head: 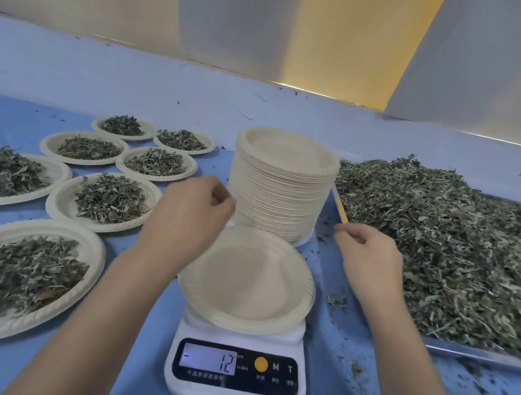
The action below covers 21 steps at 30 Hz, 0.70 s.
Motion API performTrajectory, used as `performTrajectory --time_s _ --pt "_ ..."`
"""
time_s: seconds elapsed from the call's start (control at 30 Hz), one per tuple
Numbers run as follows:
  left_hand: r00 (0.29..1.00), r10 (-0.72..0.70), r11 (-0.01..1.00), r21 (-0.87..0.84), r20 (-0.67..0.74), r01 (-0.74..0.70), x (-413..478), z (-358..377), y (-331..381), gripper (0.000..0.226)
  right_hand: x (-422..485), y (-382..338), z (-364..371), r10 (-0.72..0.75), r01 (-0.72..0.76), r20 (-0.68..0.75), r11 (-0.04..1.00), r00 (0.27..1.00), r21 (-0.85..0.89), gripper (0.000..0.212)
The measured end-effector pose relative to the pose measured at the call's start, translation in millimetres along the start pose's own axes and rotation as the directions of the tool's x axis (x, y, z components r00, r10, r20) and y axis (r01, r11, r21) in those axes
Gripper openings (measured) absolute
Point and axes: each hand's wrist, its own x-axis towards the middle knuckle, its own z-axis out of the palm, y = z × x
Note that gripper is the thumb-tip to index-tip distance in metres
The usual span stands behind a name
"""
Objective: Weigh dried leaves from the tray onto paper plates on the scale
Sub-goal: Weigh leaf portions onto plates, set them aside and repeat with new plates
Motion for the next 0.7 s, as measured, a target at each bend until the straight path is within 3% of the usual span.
performTrajectory --time_s 0.13,0.27,0.37,0.43,0.6,0.7 --pt "0.987 0.089 0.981 -0.180 0.132 -0.065 -11 30 34 0.014 14 24 -21 0.014 -0.018 -0.034 0.991 0.999 -0.129 0.030" --pt "0.970 0.157 0.952 -0.290 0.187 -0.098 -16 60 70 0.020 30 45 -42 0.032 0.043 0.206 0.937 0.978 -0.347 0.044" --pt "0.969 0.118 0.900 -0.436 0.215 -0.013 -14 74 91 0.022 41 57 -52 0.133 0.111 0.542 0.913 0.830 -0.393 0.069" --pt "0.969 0.079 0.846 -0.531 0.232 0.058 -13 80 100 0.026 45 65 -54 0.237 0.143 0.658 0.871 0.715 -0.469 0.079" --pt "0.961 0.041 0.758 -0.635 0.272 0.148 -13 89 108 0.025 53 77 -44 0.359 0.241 0.674 0.742 0.646 -0.626 0.081" --pt "0.959 0.027 0.738 -0.653 0.281 0.171 -12 92 108 0.025 61 80 -32 0.344 0.235 0.638 0.727 0.689 -0.645 0.077"
